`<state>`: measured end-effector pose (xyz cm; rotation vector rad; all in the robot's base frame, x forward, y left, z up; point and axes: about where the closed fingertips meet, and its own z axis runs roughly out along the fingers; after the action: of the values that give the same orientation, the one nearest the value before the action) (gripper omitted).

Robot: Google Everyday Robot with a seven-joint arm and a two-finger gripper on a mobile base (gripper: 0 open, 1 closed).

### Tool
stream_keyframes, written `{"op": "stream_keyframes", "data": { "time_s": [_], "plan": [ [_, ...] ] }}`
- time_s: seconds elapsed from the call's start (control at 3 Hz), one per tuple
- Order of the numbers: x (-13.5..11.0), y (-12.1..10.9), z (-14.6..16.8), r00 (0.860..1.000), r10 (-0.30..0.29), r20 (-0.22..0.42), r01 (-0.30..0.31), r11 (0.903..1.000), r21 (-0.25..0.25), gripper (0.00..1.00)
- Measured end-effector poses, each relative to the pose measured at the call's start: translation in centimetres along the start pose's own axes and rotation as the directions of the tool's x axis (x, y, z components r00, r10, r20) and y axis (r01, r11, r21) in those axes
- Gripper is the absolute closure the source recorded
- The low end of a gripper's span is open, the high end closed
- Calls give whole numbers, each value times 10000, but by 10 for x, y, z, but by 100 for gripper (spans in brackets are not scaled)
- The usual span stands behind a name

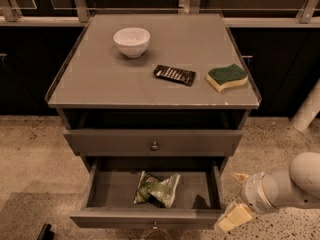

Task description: Pick green jalapeno chip bag from middle drawer and place on counter

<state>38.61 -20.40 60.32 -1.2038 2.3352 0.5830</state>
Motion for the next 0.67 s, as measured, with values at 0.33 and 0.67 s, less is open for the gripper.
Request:
{"op": "stream_keyframes", "data": {
  "time_s": [0.33, 0.67],
  "plan": [
    [-2, -8, 20, 9961, 9, 886, -17, 10000, 95, 0],
    [-21, -10, 72, 9808, -681, 1827, 784, 9957, -497, 0]
  ]
}}
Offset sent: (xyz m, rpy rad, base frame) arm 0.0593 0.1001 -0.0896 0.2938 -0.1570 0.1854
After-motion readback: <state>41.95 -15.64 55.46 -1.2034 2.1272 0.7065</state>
